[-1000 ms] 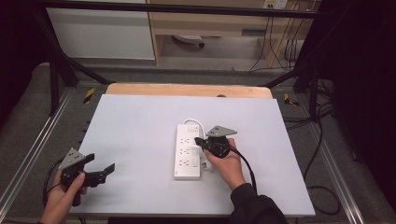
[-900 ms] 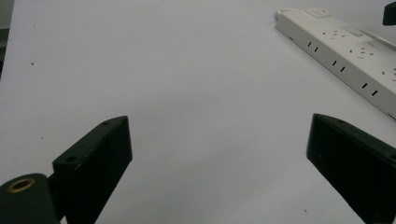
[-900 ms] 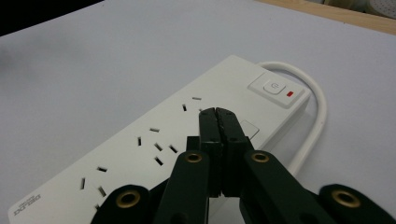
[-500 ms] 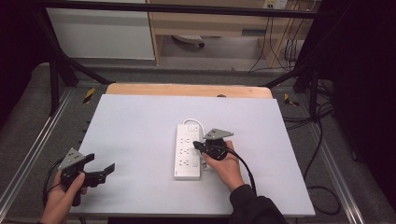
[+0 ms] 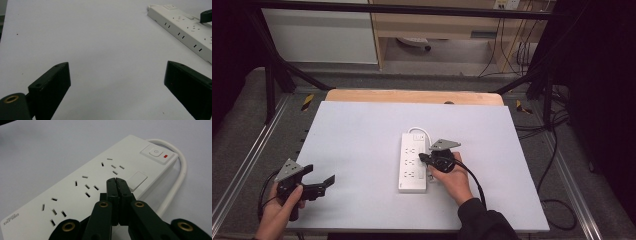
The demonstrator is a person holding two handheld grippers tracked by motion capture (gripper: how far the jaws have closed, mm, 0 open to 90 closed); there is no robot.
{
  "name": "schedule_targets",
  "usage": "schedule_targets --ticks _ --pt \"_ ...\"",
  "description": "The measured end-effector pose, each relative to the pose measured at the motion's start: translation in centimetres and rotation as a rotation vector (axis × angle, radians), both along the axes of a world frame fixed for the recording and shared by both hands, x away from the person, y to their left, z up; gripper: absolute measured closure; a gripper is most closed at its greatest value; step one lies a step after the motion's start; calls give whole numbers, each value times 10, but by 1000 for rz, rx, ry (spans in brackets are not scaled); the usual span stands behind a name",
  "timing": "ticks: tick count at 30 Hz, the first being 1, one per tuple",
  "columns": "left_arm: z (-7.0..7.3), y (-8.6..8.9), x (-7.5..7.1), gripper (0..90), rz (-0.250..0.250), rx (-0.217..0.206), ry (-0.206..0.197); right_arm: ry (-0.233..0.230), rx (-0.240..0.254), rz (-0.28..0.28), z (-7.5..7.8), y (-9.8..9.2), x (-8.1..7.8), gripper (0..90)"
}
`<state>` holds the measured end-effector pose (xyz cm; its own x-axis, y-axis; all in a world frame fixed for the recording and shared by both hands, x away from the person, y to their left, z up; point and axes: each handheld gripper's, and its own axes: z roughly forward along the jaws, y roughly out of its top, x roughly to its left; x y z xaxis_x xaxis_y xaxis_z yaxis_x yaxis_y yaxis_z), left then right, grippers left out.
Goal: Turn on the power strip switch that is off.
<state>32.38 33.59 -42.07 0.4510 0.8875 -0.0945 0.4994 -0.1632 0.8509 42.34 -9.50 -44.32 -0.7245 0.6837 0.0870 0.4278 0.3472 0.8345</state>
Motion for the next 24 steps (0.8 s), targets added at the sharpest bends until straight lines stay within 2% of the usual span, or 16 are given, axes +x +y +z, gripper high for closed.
schedule_targets --ticks 24 --pt "0 0 0 69 -2 1 3 3 10 4 -2 0 0 900"
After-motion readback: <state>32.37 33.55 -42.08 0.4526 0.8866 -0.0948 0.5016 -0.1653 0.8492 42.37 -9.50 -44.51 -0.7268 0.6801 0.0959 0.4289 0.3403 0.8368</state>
